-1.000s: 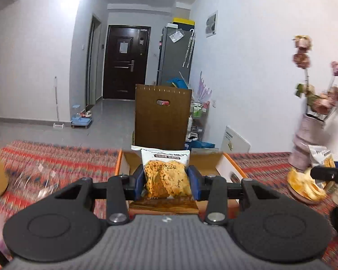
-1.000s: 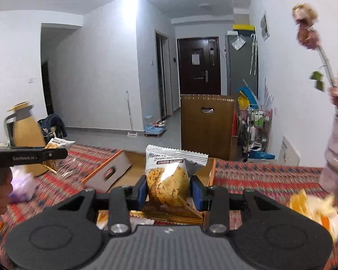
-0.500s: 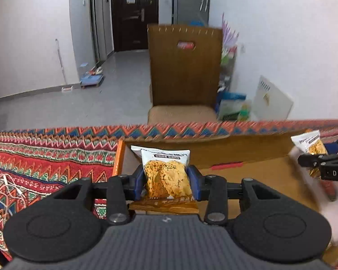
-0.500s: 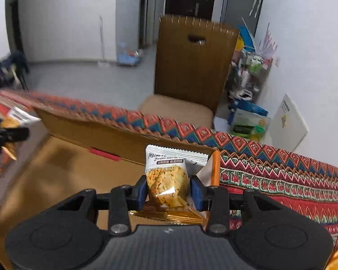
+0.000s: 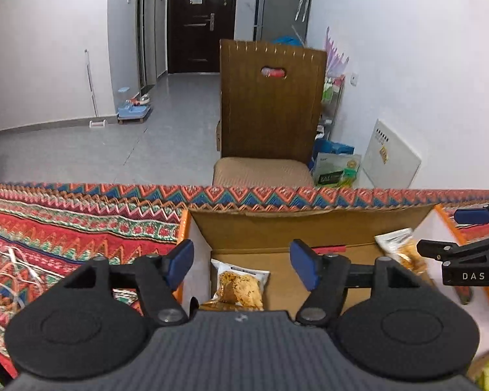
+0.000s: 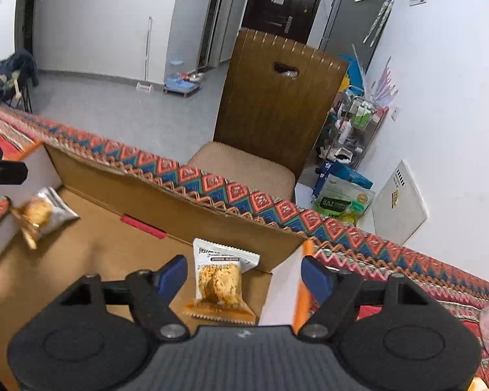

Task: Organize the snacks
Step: 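Withdraw the right tool from the box back toward the snack pile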

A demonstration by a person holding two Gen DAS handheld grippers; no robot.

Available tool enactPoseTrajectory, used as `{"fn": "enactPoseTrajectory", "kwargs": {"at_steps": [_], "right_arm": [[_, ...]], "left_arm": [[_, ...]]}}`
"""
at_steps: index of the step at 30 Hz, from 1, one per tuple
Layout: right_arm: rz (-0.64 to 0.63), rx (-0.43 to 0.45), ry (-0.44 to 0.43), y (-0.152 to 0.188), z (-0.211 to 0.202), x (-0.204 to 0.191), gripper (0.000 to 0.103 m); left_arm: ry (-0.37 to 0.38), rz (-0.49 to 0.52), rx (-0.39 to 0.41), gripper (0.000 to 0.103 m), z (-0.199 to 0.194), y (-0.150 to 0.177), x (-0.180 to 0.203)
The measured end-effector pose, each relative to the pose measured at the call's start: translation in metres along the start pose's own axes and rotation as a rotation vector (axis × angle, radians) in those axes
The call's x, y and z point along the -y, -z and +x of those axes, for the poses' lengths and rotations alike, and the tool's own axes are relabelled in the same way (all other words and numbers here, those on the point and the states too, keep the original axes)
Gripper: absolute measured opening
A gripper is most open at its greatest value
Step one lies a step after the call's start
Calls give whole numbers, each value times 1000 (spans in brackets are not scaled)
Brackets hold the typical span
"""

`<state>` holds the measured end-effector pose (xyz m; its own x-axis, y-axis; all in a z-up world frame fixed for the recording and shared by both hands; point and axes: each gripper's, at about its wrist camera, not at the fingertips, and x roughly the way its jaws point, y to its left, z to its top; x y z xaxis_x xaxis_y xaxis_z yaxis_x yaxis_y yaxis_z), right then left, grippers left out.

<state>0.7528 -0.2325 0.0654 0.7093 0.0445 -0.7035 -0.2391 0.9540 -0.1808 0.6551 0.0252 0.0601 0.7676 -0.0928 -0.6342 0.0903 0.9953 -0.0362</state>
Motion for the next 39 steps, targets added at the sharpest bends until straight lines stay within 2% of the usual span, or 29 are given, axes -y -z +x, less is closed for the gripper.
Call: {"fn": "enactPoseTrajectory", "kwargs": {"at_steps": [4,8,12,16,21,28,30,34,39], "right_arm": [[5,51,4,3,-57,6,78],[10,124,-11,18,-132,8,85],[12,187,-21,41,-207,9,90],[19,237,-32,72,-273,7,96],[49,292,-78,123,-342,2,98],[87,380,-135,208,-411,-15,102],[111,417,-153,237,-424,-19,103],[140,459,-135,295,-443,-36,103],[181,458,-101,361,-447,-63,103]], "left_arm": [[-6,-7,38,83,-53,-2,8],[14,-2,92,96,-119,-1,19],[60,13,155,102,-197,14,34],[103,28,206,103,-272,42,48],[115,53,258,103,-353,96,58],[93,71,363,103,-433,188,61],[100,59,381,103,-446,215,58],[89,20,396,103,-465,269,54],[64,67,402,103,-467,337,55]]}}
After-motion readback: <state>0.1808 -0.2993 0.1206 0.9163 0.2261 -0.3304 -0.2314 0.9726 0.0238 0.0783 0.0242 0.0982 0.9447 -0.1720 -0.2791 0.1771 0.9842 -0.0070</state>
